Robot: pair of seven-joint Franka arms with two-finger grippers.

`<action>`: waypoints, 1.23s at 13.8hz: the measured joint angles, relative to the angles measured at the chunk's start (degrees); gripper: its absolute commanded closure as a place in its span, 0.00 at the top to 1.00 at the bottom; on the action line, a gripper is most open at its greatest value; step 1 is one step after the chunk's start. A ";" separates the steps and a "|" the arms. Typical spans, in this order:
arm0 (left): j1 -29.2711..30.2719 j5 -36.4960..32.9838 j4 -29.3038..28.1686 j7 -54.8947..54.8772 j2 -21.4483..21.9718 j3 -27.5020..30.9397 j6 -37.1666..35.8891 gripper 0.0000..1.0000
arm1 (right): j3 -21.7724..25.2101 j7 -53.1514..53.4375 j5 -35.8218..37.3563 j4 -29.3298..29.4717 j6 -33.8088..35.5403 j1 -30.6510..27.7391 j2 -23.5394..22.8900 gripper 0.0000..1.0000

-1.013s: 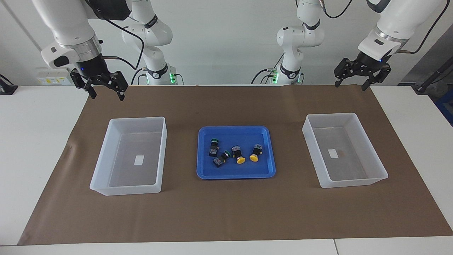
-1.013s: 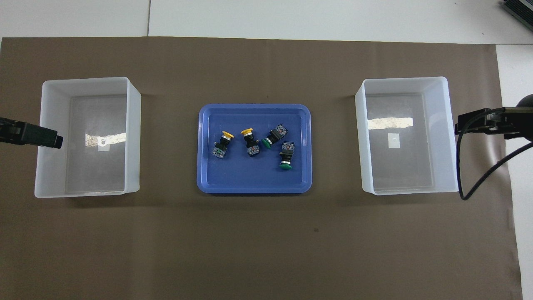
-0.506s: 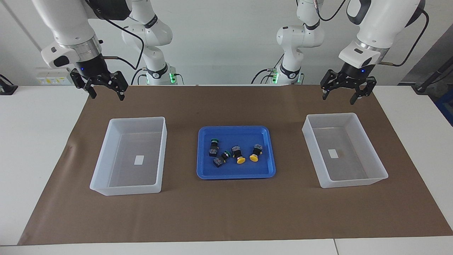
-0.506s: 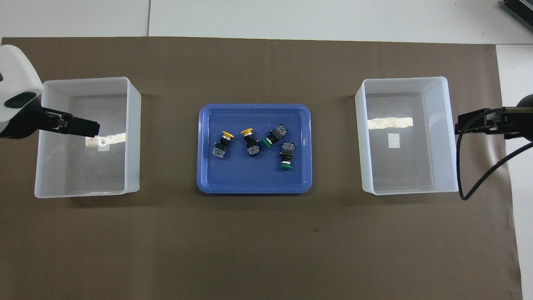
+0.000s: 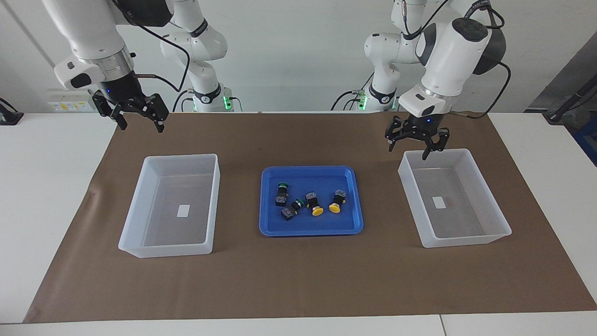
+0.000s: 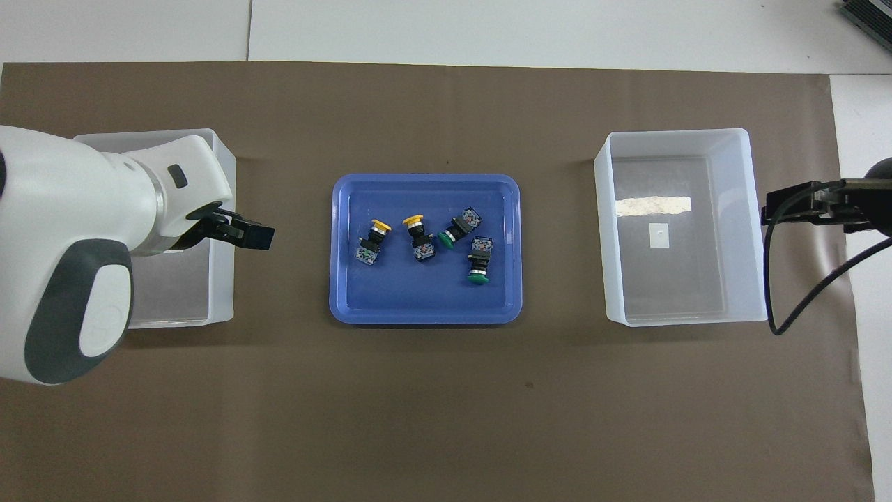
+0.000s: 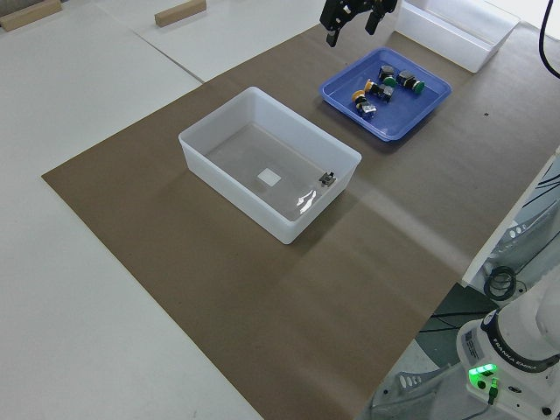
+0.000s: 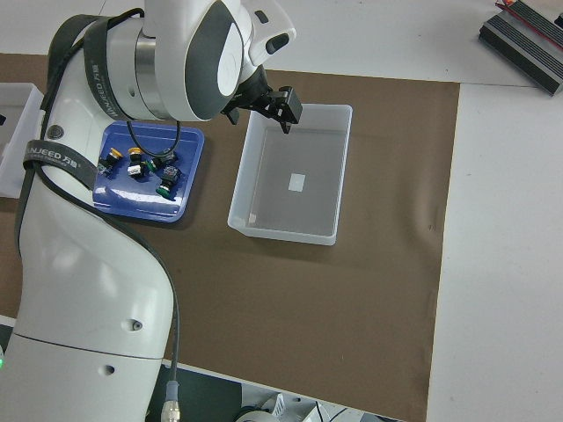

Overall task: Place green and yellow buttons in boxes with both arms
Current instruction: 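Reach the left gripper over the blue tray to a yellow button, then grasp the yellow button and carry it into the nearby clear box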

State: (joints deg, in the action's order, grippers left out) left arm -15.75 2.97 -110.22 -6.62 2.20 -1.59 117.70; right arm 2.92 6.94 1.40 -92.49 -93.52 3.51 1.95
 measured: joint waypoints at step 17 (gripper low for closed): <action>-10.96 0.00 -9.07 6.52 -18.52 -0.17 35.87 1.00 | 0.00 0.00 0.00 0.00 0.00 0.00 0.00 1.00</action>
State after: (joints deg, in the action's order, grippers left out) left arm -26.71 2.97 -119.29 -0.09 -16.32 -1.76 153.57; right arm 2.92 6.94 1.40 -92.49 -93.52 3.51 1.95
